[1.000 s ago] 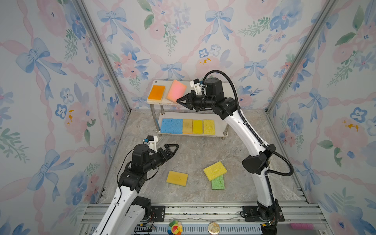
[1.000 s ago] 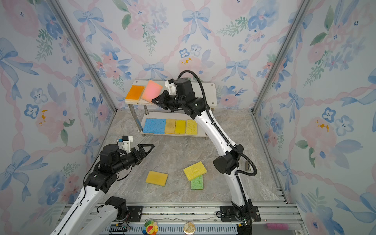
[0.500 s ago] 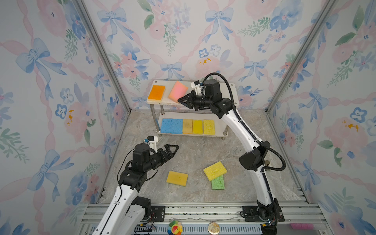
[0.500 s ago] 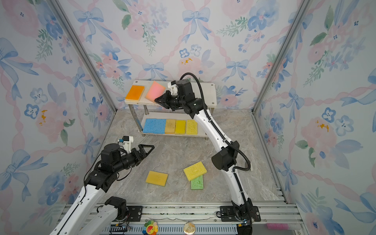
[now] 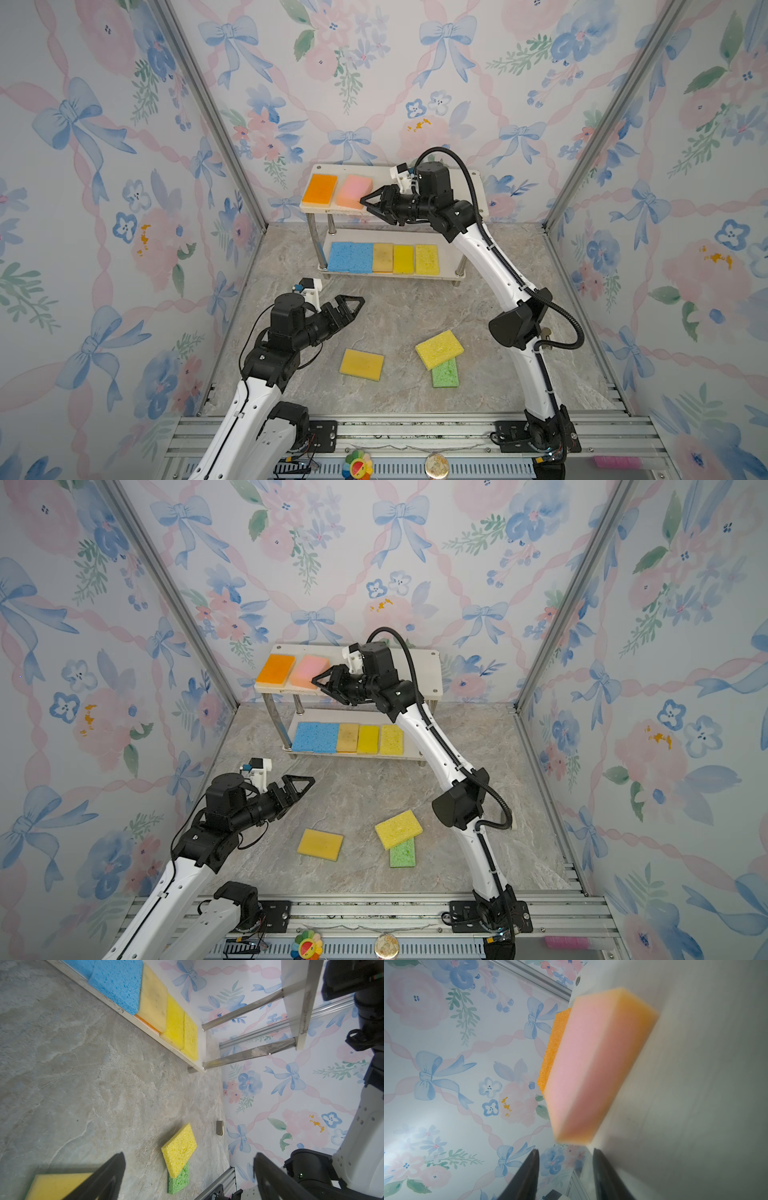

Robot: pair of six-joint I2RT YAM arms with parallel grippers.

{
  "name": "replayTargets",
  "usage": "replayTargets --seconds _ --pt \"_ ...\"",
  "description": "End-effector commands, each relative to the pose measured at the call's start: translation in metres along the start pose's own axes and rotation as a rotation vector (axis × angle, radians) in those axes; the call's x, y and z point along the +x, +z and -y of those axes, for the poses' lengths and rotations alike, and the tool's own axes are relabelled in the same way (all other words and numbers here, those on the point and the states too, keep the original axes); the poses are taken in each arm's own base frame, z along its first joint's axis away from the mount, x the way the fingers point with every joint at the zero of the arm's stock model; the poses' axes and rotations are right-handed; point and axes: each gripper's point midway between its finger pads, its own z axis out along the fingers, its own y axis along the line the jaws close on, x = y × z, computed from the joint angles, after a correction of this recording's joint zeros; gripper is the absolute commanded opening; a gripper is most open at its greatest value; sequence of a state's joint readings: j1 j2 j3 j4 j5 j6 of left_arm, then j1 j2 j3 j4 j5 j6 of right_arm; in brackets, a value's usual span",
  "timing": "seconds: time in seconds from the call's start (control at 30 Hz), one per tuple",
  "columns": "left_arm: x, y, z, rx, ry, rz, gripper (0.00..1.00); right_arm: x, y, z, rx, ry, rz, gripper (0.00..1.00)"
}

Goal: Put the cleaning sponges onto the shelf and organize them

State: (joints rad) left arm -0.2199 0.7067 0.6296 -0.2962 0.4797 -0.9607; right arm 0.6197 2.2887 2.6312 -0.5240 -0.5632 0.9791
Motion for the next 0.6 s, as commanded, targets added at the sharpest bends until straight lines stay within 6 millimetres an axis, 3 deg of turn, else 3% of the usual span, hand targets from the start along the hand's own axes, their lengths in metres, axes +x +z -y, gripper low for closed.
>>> replayTargets --seconds 0.0,0.13,0.27,0.47,0.57 --pt "-0.01 -0.005 0.014 0.022 0.048 0.02 0.98 -0.007 -0.032 -0.027 0.01 -0.066 0.053 0.46" --pt "-0.029 -0.014 0.049 0.079 0.1 0.052 0.98 -0.001 -0.055 -0.044 0.04 -0.126 0.081 0.48" --pt "-0.044 -0.02 0.105 0.184 0.158 0.025 0.98 0.009 -0.084 -0.054 0.087 -0.174 0.092 0.5" --pt "-0.079 -0.02 0.185 0.295 0.221 0.032 0.98 0.009 -0.134 -0.029 0.242 -0.153 0.169 0.53" --pt "-0.1 -0.008 0.21 0.311 0.226 0.047 0.98 0.006 -0.152 -0.014 0.289 -0.138 0.198 0.55"
